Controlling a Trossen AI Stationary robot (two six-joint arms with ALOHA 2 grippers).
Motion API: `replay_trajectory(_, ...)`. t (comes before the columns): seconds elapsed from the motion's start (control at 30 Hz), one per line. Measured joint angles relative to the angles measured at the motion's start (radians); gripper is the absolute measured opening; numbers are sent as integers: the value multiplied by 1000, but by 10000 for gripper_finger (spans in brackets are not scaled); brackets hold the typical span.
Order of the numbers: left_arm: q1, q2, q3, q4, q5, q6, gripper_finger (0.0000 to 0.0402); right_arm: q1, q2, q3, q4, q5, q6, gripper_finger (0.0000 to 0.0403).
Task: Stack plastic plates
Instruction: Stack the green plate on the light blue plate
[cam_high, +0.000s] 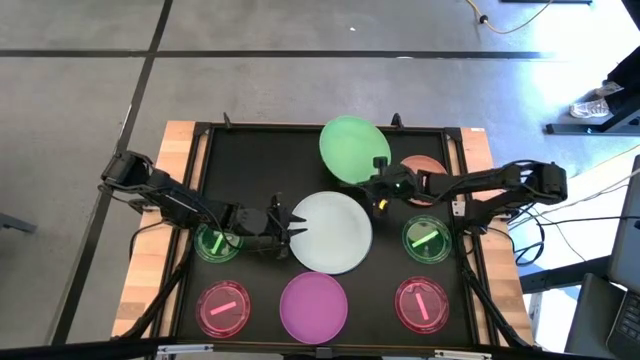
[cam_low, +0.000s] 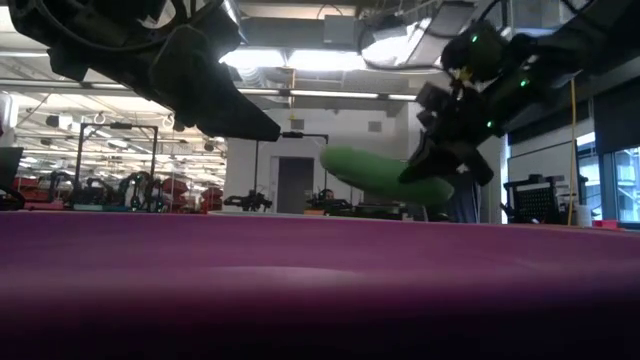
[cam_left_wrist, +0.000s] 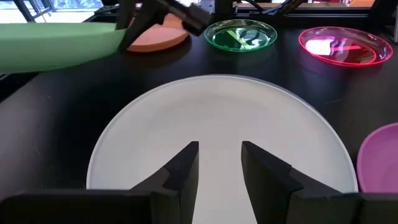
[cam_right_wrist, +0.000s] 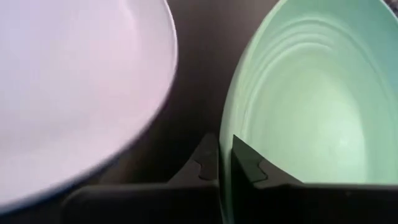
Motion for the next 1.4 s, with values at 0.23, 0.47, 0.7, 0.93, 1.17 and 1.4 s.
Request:
replay_trajectory(0.23,0,0,0,0,0,0,114,132,-60,0,2,-47,-14,1)
replay_trajectory(0.47,0,0,0,0,0,0,114,271,-61,0,11,-61,-7,2)
replay_trajectory(0.7,0,-1,0,0,0,0,114,398,-61,0,20,-84,50,2)
replay_trajectory(0.93,-1,-20,0,10,-22,-3,114,489,-61,0,21,-122,121,2)
replay_trajectory(1.17,-2,-77,-1,-20,-23,-7,114,521,-61,0,28,-114,144,2)
replay_trajectory(1.4,-4,-116,-1,-20,-36,-16,114,521,-61,0,30,-119,146,2)
